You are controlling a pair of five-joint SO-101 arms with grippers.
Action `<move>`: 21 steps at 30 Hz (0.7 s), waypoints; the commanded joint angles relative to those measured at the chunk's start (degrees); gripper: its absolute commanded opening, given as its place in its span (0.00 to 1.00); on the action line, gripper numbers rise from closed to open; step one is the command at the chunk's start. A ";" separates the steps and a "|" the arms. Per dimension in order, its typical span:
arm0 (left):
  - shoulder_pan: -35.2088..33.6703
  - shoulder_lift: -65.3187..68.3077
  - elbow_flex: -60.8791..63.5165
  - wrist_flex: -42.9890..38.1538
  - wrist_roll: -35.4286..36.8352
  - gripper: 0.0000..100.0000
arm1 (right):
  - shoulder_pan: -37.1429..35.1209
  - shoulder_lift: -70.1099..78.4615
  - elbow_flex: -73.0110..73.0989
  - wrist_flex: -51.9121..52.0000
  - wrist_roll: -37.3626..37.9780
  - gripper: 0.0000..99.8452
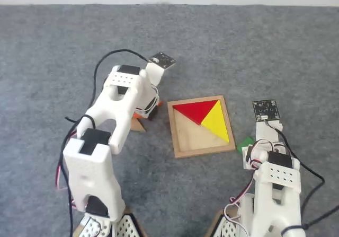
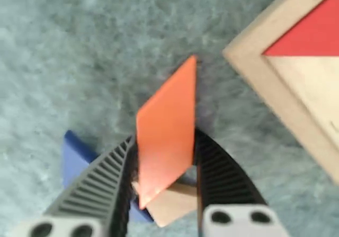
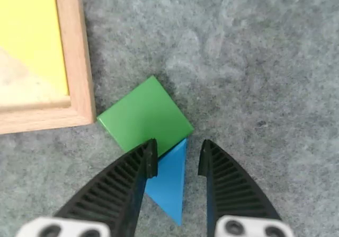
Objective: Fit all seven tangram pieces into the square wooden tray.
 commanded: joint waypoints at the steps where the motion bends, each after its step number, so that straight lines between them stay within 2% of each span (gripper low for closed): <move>1: 1.32 -0.35 -1.63 1.05 -0.97 0.04 | 0.48 -1.01 -0.26 -1.01 0.62 0.14; 8: 6.51 -9.76 -1.63 7.30 -3.16 0.04 | 0.48 -1.10 -0.26 -1.01 0.62 0.14; 14: 16.09 -20.22 0.92 13.27 -15.65 0.04 | 0.48 -1.27 -0.26 -1.01 0.62 0.14; 18: 20.40 -21.63 5.76 12.04 -27.69 0.04 | 0.48 -1.27 -0.26 -1.01 0.62 0.14; 21: 20.75 -20.22 8.22 7.21 -32.70 0.04 | 0.48 -1.36 -0.26 -1.01 0.79 0.14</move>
